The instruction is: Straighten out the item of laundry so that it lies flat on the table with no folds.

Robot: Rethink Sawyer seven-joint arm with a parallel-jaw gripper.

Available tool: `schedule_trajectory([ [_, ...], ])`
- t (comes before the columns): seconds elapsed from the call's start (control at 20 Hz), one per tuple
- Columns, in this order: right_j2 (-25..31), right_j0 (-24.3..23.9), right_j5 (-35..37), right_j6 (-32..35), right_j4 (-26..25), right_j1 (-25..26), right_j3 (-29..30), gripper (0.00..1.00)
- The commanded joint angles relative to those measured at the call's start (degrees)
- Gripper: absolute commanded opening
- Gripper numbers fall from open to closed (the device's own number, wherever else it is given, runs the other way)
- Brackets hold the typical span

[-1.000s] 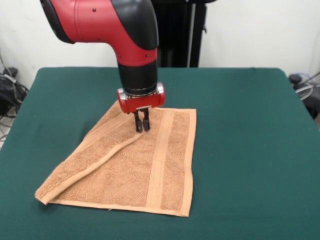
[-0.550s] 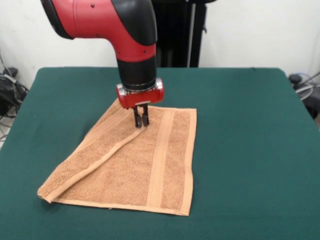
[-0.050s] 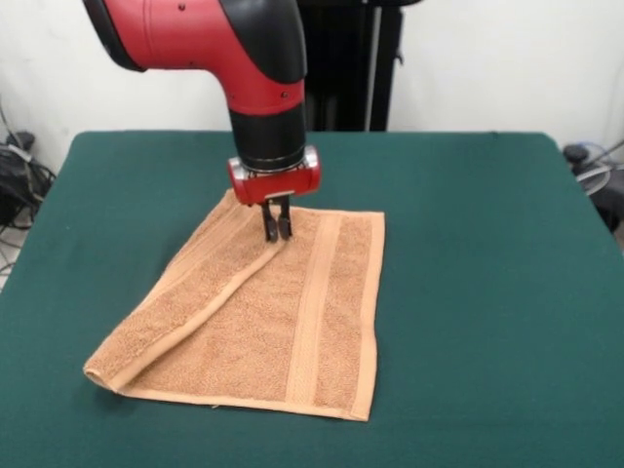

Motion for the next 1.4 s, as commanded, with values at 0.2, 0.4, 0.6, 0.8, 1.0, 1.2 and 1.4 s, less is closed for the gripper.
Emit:
schedule_trajectory([
  [0.2, 0.3, -2.3, 7.6, 3.3, -0.3, -5.7, 6.0, 0.0],
  [0.4, 1.5, -4.1, 12.7, 0.9, 1.1, -9.9, 6.7, 0.0],
  [0.6, 3.1, -5.6, 16.9, -0.9, 1.6, -11.5, 5.3, 0.0],
  [0.8, 5.4, -8.4, 17.5, -1.4, 1.6, -9.8, 4.6, 0.0],
  [1.0, 6.7, -10.0, 15.7, -0.9, 1.0, -6.3, 3.7, 0.0],
  [1.2, 7.3, -10.5, 14.8, -0.6, 0.4, -5.2, 2.9, 0.0],
  [1.4, 8.3, -11.5, 13.9, -1.1, -0.3, -4.7, 2.5, 0.0],
])
